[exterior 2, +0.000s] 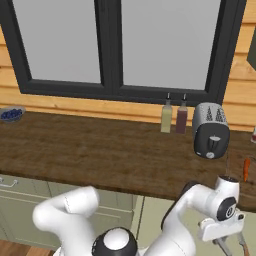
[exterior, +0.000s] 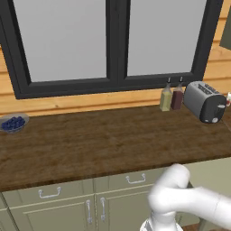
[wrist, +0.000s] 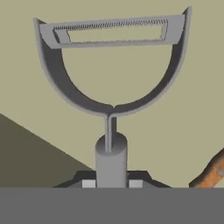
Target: Place the appropriate cutting tool for cutting the carrot skin on the cutting board.
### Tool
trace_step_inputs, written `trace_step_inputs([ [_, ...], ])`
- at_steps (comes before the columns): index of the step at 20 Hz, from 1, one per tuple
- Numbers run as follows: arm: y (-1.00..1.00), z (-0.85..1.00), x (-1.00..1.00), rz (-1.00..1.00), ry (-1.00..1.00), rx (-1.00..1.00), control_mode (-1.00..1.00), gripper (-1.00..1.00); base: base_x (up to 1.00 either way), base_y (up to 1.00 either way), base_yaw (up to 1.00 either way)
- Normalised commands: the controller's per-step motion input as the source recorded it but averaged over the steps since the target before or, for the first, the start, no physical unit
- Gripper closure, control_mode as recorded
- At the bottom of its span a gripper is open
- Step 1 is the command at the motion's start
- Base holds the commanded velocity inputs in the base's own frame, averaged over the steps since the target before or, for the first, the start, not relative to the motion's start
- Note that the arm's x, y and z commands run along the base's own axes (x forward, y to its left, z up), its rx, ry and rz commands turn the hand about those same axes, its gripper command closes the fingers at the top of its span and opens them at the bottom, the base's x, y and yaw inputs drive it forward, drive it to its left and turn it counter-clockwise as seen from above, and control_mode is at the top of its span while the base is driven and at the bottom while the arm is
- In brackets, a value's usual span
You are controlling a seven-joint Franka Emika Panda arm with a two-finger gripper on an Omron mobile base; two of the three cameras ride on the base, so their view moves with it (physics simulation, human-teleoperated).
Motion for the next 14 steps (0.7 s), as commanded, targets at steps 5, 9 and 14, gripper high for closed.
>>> trace_step_inputs([
  [5, 0.0, 1.0, -0.48, 0.35, 0.0, 0.0, -1.0, 1.0, 0.0, 0.0, 0.0],
  [9, 0.0, 1.0, -0.49, 0.31, 0.0, 0.0, -1.0, 1.0, 0.0, 0.0, 0.0],
  [14, 0.0, 1.0, -0.16, 0.29, -0.05, 0.0, -1.0, 1.0, 0.0, 0.0, 0.0],
])
